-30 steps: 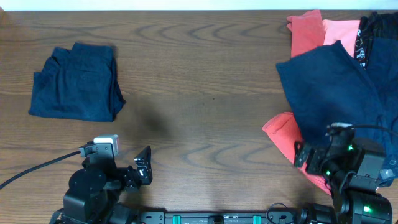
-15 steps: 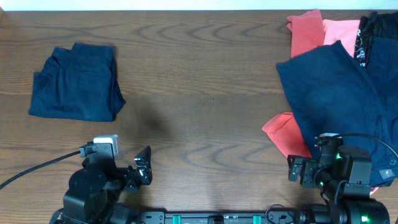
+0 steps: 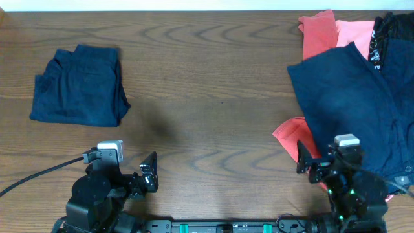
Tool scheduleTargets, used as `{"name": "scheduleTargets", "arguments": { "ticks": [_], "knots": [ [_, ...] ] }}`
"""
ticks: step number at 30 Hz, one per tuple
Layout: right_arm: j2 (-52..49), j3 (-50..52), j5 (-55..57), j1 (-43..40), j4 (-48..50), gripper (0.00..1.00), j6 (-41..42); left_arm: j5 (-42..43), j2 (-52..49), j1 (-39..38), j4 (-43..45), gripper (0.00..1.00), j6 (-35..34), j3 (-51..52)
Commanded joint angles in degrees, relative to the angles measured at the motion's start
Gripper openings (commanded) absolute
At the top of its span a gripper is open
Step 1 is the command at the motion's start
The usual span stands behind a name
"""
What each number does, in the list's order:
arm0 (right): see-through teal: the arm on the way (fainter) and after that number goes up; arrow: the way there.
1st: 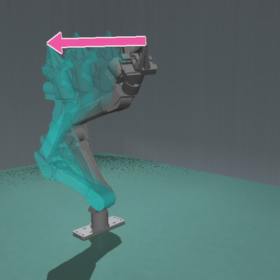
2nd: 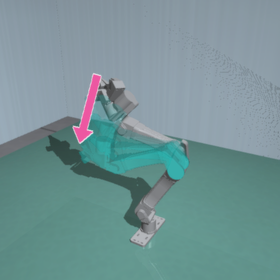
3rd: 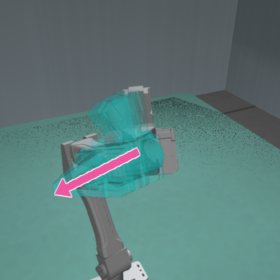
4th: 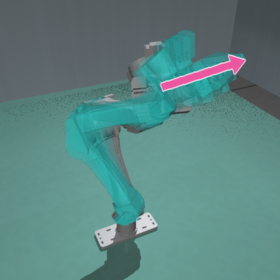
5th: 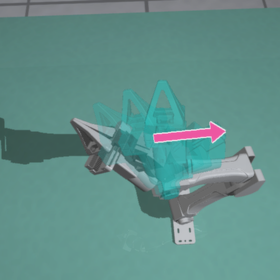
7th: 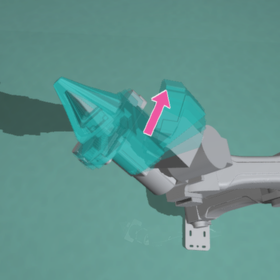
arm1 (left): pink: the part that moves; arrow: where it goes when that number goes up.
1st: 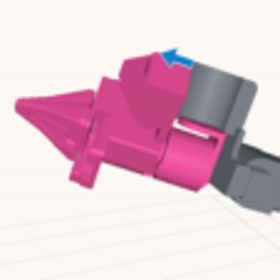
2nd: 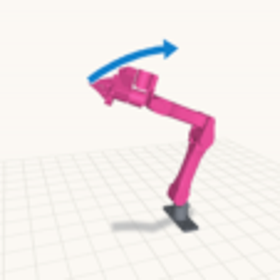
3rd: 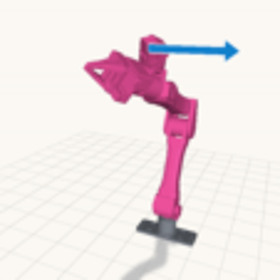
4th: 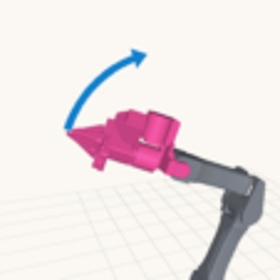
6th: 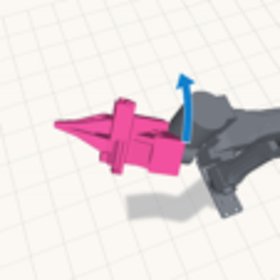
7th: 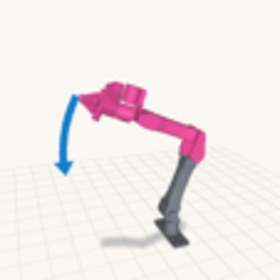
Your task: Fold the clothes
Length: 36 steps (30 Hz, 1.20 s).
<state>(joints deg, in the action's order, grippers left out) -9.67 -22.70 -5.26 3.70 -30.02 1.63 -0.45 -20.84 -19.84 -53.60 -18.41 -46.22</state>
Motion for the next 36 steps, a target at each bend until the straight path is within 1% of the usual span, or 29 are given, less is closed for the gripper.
{"name": "scheduleTargets", "arguments": {
  "ticks": [1, 2, 5, 8, 9, 12, 36],
  "knots": [
    [4.3, 8.4, 0.5, 0.5, 10.3, 0.99, -1.5, -0.7, 0.1, -0.3, 0.0, 0.98, -0.7, 0.2],
    [5.5, 11.2, 0.5, 0.5, 15.1, 0.99, -1.5, -0.7, 0.1, -0.3, 0.0, 0.98, -0.7, 0.2],
    [8.6, 17.7, 0.6, 0.5, 25.7, 0.99, -1.5, -0.7, 0.1, -0.3, 0.0, 0.98, -0.7, 0.2],
    [9.4, 21.9, 1.2, 0.7, 32.1, 0.99, -2.7, -0.7, 0.1, -0.3, 0.0, 0.98, -0.7, 0.2],
    [9.4, 22.4, 1.2, 0.9, 32.2, 0.99, -3.1, -0.7, 0.1, -0.3, 0.0, 0.98, -0.7, 0.2],
    [9.4, 22.4, 1.4, 1.6, 26.0, 0.99, -4.1, -0.7, 0.1, -0.3, 0.0, 0.98, -0.7, 0.2],
    [9.3, 22.4, 1.6, 1.8, 26.0, 0.99, -4.0, -0.7, 0.1, -0.3, 0.0, 0.98, -0.7, 0.2]
  ]
}}
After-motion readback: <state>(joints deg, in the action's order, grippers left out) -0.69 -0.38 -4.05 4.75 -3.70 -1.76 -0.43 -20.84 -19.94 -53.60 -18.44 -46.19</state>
